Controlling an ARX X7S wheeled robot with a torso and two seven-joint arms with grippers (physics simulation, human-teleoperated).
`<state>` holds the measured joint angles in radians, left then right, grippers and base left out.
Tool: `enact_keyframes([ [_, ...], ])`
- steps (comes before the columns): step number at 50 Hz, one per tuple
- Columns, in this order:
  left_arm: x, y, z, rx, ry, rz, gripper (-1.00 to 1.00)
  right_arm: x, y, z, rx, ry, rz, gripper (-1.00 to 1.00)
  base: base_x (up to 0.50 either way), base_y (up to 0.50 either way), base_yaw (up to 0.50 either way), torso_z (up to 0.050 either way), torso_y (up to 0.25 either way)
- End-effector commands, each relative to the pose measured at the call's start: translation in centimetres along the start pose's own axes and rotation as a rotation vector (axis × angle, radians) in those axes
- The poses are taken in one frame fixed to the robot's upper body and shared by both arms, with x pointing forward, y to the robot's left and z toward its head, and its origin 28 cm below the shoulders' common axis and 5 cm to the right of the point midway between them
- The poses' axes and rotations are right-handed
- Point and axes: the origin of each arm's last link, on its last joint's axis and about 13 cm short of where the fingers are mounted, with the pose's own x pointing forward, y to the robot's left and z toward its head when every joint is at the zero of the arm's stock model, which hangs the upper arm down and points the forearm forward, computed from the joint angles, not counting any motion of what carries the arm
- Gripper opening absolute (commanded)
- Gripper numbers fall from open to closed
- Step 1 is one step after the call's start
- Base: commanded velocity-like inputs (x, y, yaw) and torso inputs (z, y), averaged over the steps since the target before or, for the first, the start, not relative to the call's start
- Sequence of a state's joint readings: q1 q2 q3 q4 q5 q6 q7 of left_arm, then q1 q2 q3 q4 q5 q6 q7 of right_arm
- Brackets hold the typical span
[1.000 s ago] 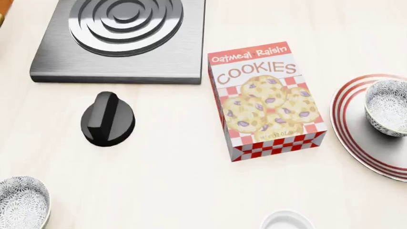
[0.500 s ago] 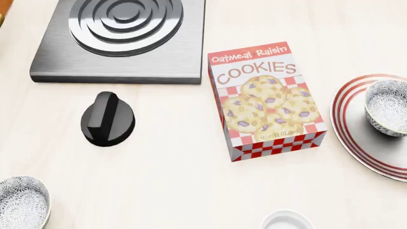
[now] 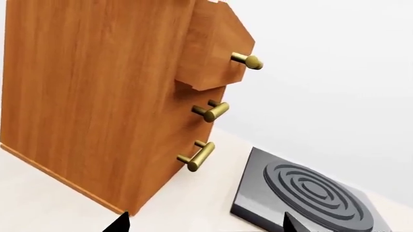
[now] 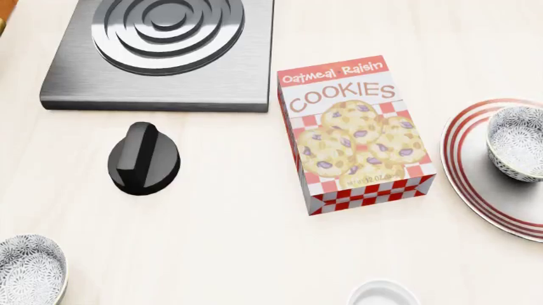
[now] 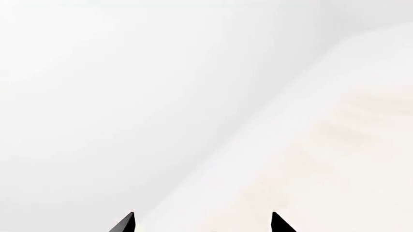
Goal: Pick the akita bowl from table center and place it on the plate.
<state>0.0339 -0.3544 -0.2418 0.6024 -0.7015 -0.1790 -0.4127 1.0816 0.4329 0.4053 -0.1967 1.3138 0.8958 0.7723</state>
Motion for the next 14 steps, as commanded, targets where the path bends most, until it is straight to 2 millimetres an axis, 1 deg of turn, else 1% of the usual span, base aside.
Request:
enact_keyframes([
  [1,0.0,-0.4,-0.1,0.008,0.002,-0.018,1.0,-2.7,2.8,1.4,-0.061,-0.001,0.11,1.0,0.0,0.0,0.0,0.0,0.0],
  [5,0.1,-0.4,-0.1,0.007,-0.001,-0.021,1.0,-3.0,3.6,1.5,-0.078,0.007,0.135,1.0,0.0,0.0,0.0,0.0,0.0],
  [14,0.1,-0.4,-0.2,0.004,0.0,-0.022,1.0,-3.3,4.2,1.5,-0.081,0.014,0.16,1.0,0.0,0.0,0.0,0.0,0.0],
])
